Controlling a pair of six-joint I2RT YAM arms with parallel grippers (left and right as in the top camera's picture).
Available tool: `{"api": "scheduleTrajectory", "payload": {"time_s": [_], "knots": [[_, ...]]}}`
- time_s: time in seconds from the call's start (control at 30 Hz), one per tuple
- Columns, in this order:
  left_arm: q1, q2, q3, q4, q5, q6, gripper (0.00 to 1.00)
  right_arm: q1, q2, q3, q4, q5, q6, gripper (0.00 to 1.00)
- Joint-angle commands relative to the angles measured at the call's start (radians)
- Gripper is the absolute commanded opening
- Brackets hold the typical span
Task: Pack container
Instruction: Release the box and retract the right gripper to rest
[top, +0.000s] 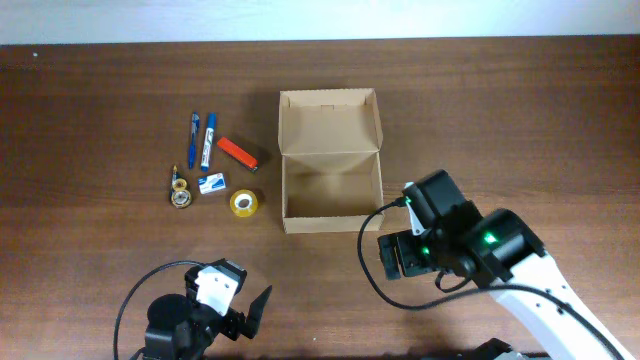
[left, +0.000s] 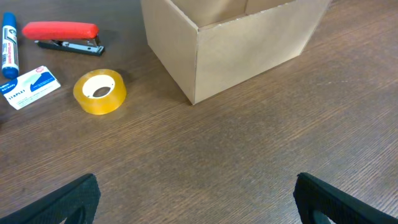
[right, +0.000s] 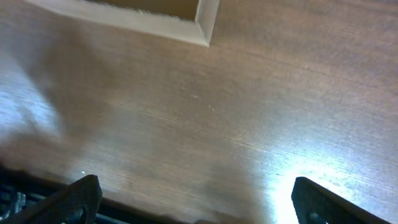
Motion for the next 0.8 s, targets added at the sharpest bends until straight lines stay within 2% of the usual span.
{"api": "scheduleTrajectory", "payload": {"time_s": [0.0, 0.1, 0.23, 0.5, 0.77], "knots": [[0.0, -0.006, -0.014, 0.007, -0.033, -0.001, 1.0, 0.005, 0.062, 0.003, 0.094, 0.038, -0.004, 0.99], [0.0, -0.006, -0.014, 0.007, -0.038, -0.001, 1.0, 0.005, 0.106, 0.003, 0.153, 0.028, -0.004, 0.99], [0.0, -0.006, -0.014, 0.007, -0.038, -0.002, 1.0, 0.005, 0.042, 0.003, 0.237, 0.058, -0.02, 0.99], [0.0, -0.006, -0.014, 0.007, -0.039, -0.001, 1.0, 0.005, -0.273, 0.003, 0.164, 0.113, -0.061, 0.99], [0.0, -0.006, -0.014, 0.038, -0.042, -0.001, 1.0, 0.005, -0.43, -0.058, 0.164, 0.167, -0.06, 0.99]]}}
